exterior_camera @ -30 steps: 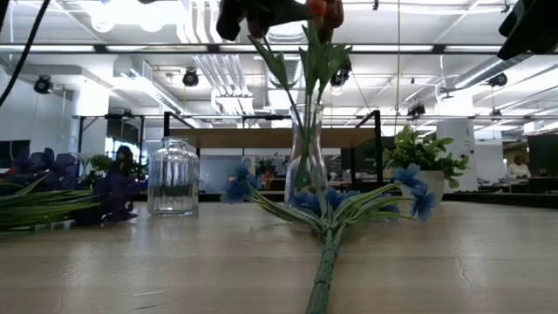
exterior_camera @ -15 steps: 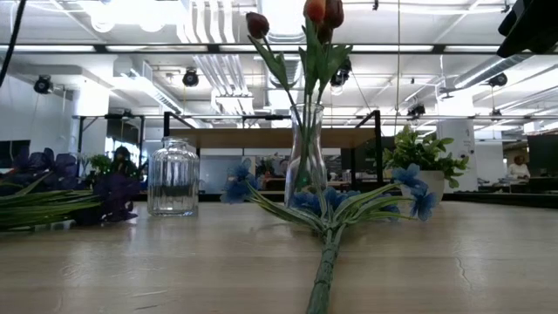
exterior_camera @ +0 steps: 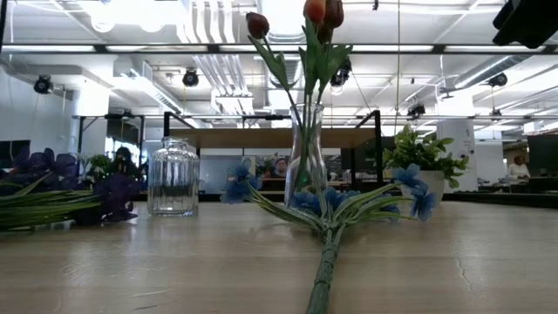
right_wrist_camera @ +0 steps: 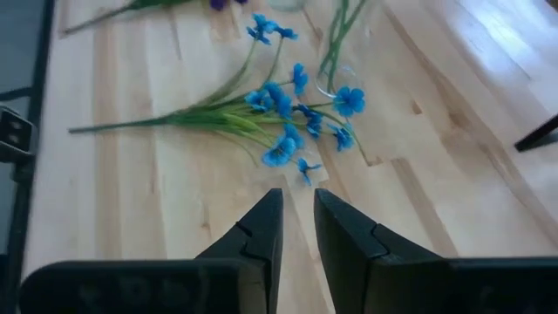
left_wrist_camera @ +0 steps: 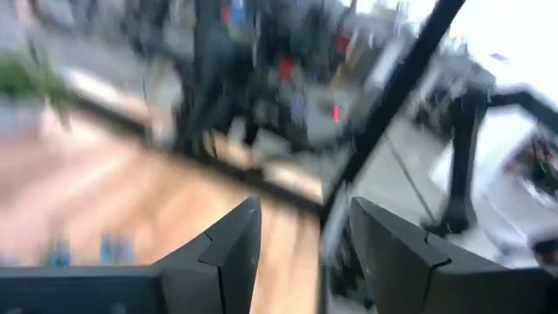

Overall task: Pick and place flowers into a vace then onto a shelf
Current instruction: Put the violet orchid into the left transparent vase

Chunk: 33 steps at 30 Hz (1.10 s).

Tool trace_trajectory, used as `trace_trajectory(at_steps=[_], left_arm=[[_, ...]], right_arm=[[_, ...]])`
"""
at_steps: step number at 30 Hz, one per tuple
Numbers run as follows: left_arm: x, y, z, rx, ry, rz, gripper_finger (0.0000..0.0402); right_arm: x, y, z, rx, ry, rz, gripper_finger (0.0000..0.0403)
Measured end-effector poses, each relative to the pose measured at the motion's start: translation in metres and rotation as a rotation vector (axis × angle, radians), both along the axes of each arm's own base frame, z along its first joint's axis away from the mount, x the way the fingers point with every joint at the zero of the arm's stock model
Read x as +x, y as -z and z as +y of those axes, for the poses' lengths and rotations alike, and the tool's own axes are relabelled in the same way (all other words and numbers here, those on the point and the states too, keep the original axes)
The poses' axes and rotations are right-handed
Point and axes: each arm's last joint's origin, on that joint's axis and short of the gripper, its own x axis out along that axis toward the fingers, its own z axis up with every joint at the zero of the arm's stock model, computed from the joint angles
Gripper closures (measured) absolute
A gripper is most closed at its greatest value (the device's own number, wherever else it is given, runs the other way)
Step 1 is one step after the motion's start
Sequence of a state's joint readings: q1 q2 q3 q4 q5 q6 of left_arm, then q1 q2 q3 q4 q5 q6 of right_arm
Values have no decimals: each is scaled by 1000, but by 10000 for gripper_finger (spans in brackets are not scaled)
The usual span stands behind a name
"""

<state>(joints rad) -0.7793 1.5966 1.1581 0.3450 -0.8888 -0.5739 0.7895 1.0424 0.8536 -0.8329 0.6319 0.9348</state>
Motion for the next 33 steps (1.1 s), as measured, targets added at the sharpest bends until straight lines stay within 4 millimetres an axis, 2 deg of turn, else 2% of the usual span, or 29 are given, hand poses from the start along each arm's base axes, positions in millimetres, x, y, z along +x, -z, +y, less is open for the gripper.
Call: trace_trajectory(at_steps=[4, 7, 17, 23, 28, 33], left_arm=[[-17, 16, -4, -148, 61, 186, 240], [-28, 23, -2, -196, 91, 304, 240], [-56, 40, 7, -213, 229, 706, 240], [-71, 47, 6, -137, 224, 802, 240], [-86, 54, 5, -161, 141, 885, 240], [-98, 71, 7, -312, -116, 979, 240]], right_arm=[[2, -2, 2, 22, -1, -28, 344], [4, -4, 3, 28, 25, -70, 342], [11, -9, 4, 56, 123, -214, 341], [22, 11, 5, 54, 190, -221, 321], [42, 31, 11, 40, 234, -212, 294], [60, 46, 19, 33, 255, -207, 278]])
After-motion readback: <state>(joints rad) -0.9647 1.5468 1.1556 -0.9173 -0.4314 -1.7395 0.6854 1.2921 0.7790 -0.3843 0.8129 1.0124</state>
